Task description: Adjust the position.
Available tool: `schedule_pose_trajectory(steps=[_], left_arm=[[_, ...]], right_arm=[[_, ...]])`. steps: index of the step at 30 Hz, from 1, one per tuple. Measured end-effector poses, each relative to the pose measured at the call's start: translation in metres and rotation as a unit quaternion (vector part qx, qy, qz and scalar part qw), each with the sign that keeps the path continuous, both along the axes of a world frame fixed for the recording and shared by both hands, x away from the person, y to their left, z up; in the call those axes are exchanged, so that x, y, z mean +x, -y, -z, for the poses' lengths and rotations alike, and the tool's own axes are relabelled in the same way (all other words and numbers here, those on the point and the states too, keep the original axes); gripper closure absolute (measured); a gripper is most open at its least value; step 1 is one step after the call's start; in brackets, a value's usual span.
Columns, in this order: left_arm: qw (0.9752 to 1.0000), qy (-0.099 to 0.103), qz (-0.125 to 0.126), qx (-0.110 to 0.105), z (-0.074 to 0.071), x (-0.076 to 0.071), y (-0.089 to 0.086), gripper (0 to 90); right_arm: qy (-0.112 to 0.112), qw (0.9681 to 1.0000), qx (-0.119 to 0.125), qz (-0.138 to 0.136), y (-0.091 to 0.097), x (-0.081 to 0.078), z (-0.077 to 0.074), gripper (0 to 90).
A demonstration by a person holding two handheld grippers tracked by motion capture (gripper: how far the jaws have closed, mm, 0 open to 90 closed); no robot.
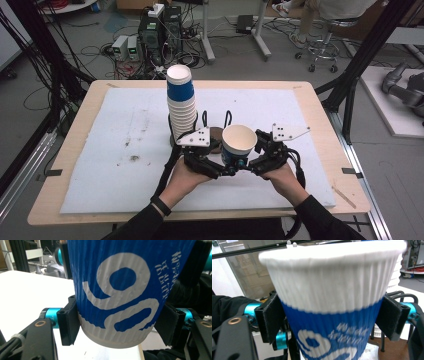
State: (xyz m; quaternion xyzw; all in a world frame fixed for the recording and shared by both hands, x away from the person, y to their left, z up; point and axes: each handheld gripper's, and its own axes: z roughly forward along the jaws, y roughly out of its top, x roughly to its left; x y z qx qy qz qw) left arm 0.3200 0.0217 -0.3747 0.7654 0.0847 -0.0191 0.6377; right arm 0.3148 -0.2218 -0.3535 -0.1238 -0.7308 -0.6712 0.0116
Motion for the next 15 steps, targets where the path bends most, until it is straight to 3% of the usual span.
schedule_pose_trajectory(steps=[9,12,15], left_arm=[[1.0,-0.001,0.006,0.001,0.0025,0.0005,0.0005,29.8],[0.9999,0.004,0.005,-0.008,0.0024,-0.0002,0.0,28.9],[0.9997,0.004,-0.001,-0.026,0.0001,-0.0017,-0.001,21.6]], right_arm=[[0.003,1.0,0.002,0.005,0.0027,-0.0015,-0.0041,21.5],[0.007,1.0,0.003,0.004,0.003,-0.0018,-0.0044,22.8],[0.007,1.0,0.001,0.003,0.0026,-0.0017,-0.0037,23.4]])
